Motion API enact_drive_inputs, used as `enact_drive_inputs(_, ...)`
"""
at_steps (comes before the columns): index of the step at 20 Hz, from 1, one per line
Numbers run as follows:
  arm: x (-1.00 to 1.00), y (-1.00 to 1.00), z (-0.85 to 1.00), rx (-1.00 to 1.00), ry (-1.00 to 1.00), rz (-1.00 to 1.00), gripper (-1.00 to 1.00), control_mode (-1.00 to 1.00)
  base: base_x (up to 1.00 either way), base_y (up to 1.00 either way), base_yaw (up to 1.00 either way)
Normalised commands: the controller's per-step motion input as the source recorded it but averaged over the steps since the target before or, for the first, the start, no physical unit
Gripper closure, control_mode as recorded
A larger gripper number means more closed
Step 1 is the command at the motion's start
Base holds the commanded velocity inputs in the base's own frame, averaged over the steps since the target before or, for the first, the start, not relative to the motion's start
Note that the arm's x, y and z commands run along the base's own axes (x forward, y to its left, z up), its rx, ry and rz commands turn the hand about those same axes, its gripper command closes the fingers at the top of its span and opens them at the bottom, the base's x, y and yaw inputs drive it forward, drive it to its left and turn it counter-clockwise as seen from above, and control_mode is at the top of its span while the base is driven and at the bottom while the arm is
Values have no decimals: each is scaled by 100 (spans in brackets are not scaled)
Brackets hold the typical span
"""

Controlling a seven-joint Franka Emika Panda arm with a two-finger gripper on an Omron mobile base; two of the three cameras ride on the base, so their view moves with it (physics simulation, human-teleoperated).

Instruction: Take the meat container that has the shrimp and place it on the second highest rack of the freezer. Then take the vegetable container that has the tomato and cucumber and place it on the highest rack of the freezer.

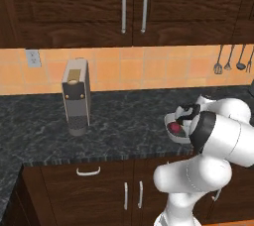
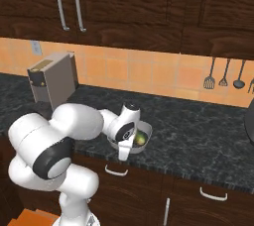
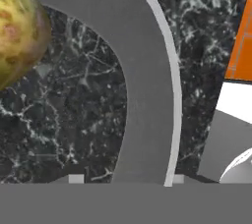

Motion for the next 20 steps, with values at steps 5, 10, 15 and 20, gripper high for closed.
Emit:
enact_drive_inputs(5,24,0,-37,0,16,0,100,-100,0,0,0)
enact_drive_inputs(10,4,0,-13,0,3,-1,100,-100,0,0,0)
enact_drive_inputs(15,0,2,-1,0,-14,-6,100,-100,0,0,0)
enact_drive_inputs(20,0,17,5,0,-24,-14,100,-100,0,0,0)
